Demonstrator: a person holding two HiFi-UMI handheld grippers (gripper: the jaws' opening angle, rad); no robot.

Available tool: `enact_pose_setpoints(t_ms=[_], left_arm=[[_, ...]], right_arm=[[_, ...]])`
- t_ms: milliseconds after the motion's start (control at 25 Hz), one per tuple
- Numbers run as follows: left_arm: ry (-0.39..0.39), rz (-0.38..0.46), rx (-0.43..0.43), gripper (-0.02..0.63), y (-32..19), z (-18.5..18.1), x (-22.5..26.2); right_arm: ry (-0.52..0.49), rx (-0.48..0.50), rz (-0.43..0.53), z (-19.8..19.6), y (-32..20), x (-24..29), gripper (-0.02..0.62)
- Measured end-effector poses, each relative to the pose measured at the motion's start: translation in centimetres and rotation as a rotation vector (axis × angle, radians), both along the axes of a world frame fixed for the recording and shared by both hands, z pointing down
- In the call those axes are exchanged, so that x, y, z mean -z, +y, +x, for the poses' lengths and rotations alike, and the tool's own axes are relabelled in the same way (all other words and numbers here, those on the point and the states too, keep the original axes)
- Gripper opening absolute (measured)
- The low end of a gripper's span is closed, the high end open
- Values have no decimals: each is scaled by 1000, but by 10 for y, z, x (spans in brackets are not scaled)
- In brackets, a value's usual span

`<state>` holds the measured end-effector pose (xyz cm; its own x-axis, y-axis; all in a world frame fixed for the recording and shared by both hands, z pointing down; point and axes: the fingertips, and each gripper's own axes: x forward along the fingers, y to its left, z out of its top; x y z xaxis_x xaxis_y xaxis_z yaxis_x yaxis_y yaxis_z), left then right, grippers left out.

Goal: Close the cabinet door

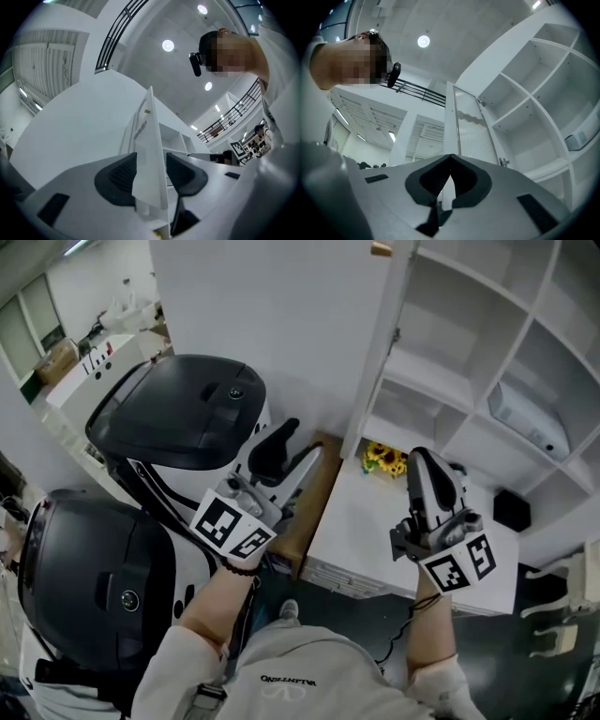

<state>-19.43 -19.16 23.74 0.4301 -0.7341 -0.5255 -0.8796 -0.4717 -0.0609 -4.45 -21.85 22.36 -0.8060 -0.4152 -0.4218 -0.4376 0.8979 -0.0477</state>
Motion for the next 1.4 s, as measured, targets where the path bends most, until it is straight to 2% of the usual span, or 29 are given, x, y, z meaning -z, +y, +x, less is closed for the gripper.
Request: enact_pose_setpoints(t_ms=[240,400,680,840,1160,1400], left_arm=[[75,84,-151,195,-36,-9,46],[93,138,-234,195,-48,-10,70],[186,164,-440,193,-64,-4,107],[193,189,-488,193,-72,1,127],[212,202,-602,175,-91,4,161],[194,229,-676,175,-87,10,184]], right_arm=[[-65,46,8,-21,-23,37,11],[-103,65,23,-28,-30,57,11],[-91,97,71,-39,-35,88,11],[-94,127,77,-41,-39,102,11],[-76,164,151,-51,-47,139,11],[-84,205,170,-60,-44,151,11]])
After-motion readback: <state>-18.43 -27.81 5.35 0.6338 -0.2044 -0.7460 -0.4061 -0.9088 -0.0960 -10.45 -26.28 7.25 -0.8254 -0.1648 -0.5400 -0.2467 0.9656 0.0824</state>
